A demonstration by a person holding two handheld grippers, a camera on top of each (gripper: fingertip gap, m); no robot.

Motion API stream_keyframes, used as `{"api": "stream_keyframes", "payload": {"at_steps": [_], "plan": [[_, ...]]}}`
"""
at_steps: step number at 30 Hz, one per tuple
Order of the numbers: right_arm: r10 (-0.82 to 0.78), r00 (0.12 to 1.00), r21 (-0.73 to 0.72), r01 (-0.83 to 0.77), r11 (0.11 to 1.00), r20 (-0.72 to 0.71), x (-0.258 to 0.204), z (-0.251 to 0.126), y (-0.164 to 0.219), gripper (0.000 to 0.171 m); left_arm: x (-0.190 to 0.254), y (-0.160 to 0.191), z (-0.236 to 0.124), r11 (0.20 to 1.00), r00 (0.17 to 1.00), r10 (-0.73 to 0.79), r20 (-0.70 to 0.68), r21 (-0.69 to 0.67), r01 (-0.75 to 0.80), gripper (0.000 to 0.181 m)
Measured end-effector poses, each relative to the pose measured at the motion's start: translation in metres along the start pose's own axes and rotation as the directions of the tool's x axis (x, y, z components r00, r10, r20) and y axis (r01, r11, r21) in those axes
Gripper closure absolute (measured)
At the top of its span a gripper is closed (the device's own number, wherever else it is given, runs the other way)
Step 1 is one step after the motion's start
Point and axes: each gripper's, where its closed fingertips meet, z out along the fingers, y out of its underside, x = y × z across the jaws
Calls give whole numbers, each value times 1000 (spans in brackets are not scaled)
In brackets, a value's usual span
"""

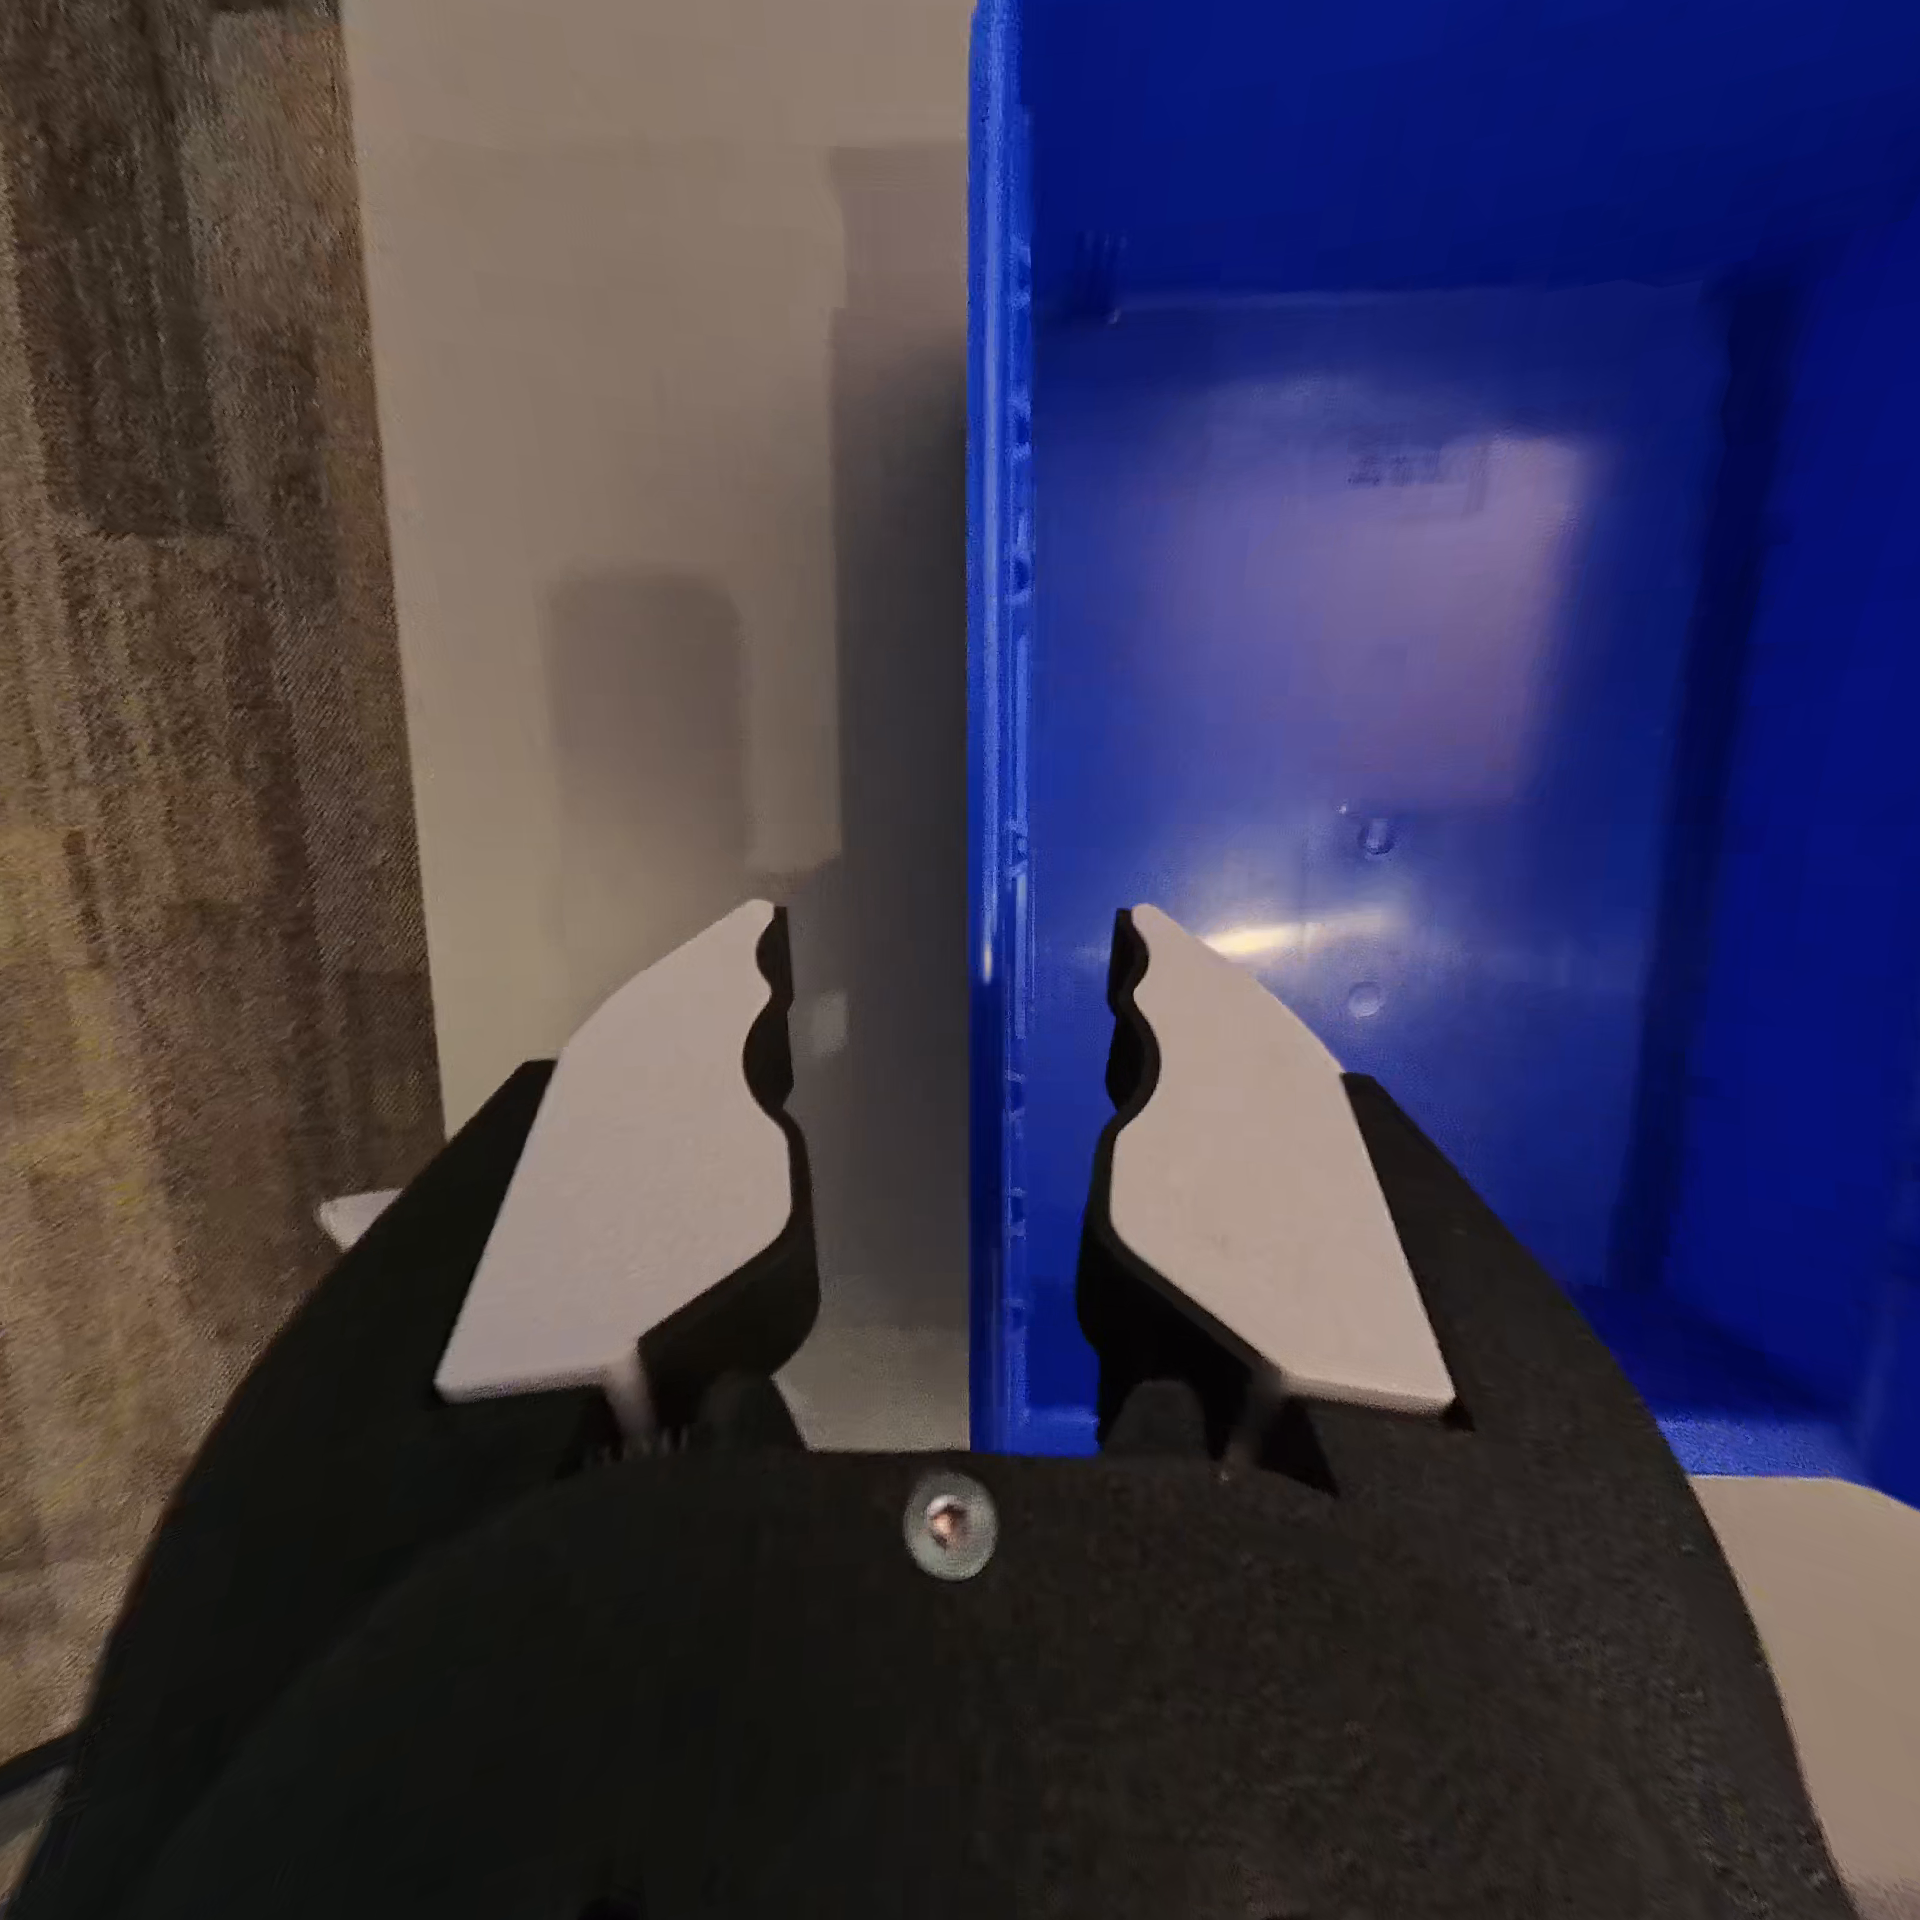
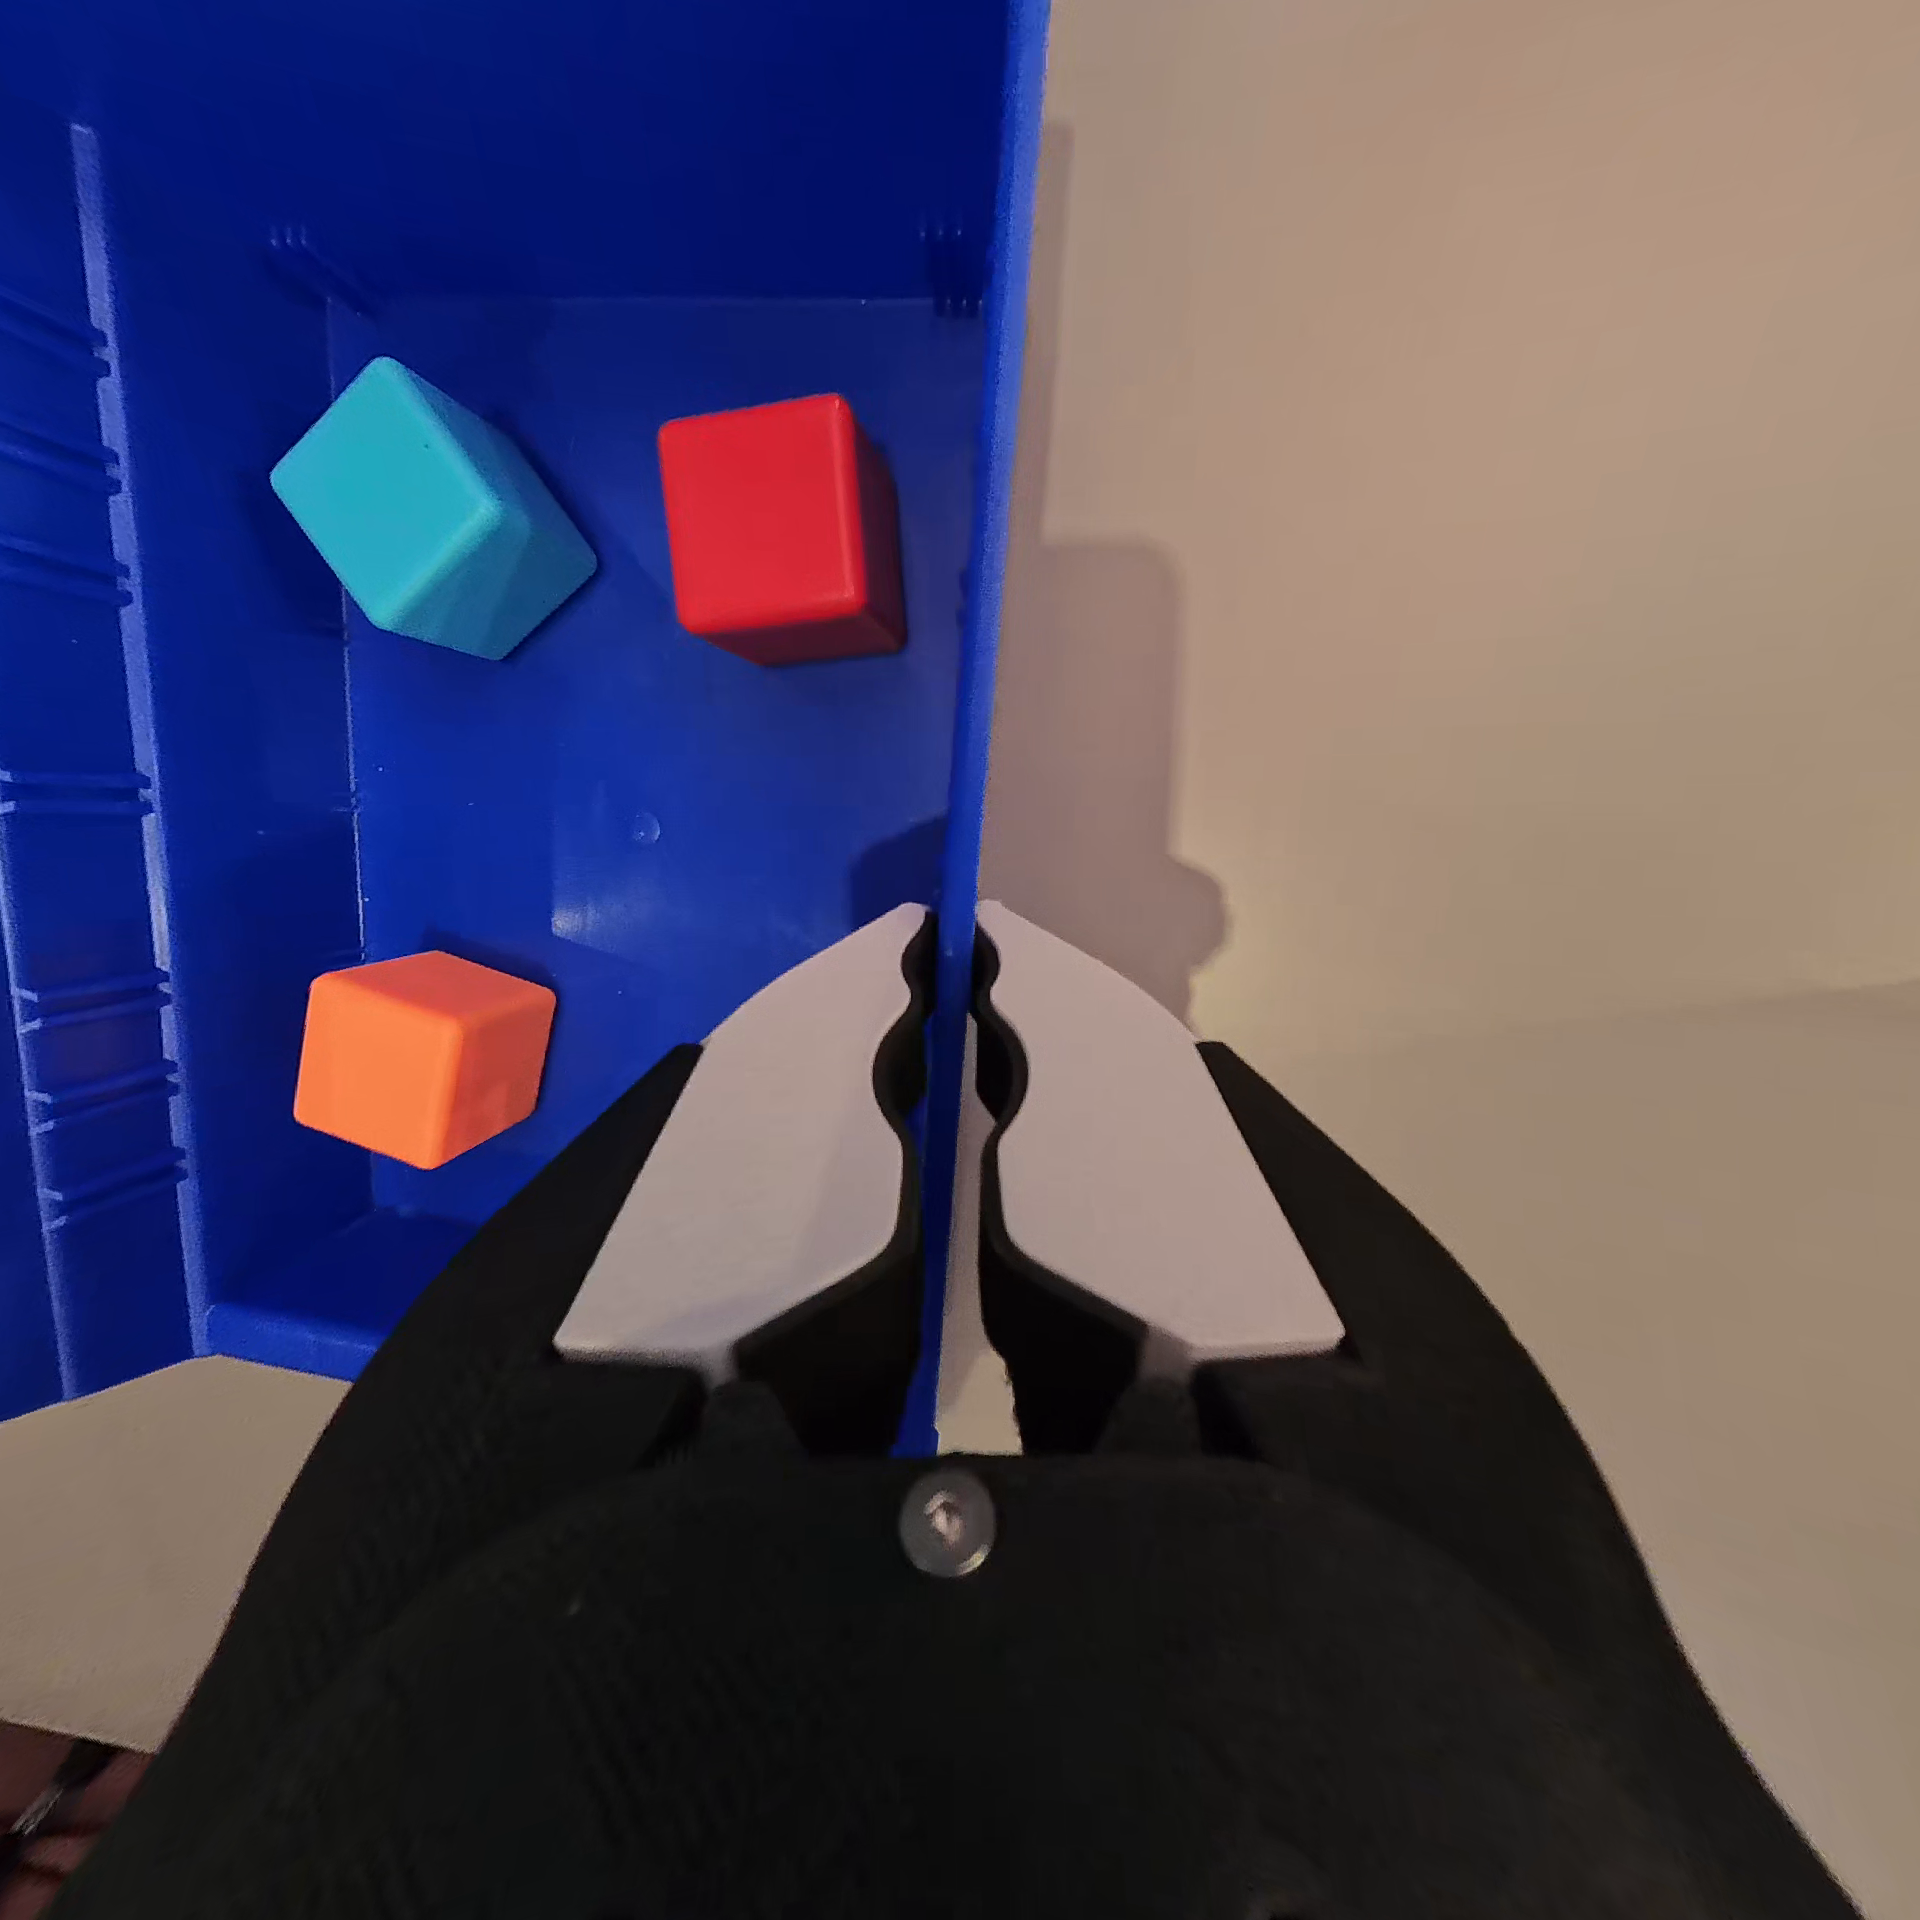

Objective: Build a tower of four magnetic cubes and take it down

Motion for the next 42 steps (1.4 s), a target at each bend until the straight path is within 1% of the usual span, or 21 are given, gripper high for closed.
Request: {"api": "stream_keyframes", "payload": {"at_steps": [3,7,8,9,10,13,19,24,37,40,42], "plan": [[-4,1000,-4,4,1000,8,-1,0,1,165,6,11,11,997,1000,13,-24,-79,-15,129],[-16,1000,-15,16,1000,17,-4,0,3,165,13,21,25,985,999,44,-22,-168,-47,145],[-16,1000,-17,17,1000,22,-5,0,3,165,14,22,28,982,998,57,-6,-182,-58,150],[-16,1000,-19,16,1000,27,-6,0,3,165,11,22,29,979,997,73,37,-194,-64,151],[-16,999,-21,17,1000,30,-7,0,3,165,6,21,30,976,992,89,95,-205,-68,159],[-17,1000,-26,17,1000,26,-7,0,4,165,8,16,32,975,981,116,157,-206,-82,156],[-22,1000,-35,23,999,15,-9,0,4,165,35,2,37,978,978,152,141,-161,-129,156],[-25,1000,-46,26,999,15,-11,0,6,165,61,-4,38,974,973,190,132,-151,-170,155],[-43,999,-70,43,997,10,-16,0,7,165,116,-7,38,954,953,283,106,-135,-268,154],[-79,997,-87,80,993,19,-24,1,9,164,125,-5,37,946,945,307,110,-143,-291,153],[-96,994,-103,101,990,52,-35,2,10,163,131,-3,36,940,938,326,117,-149,-308,151]]}}
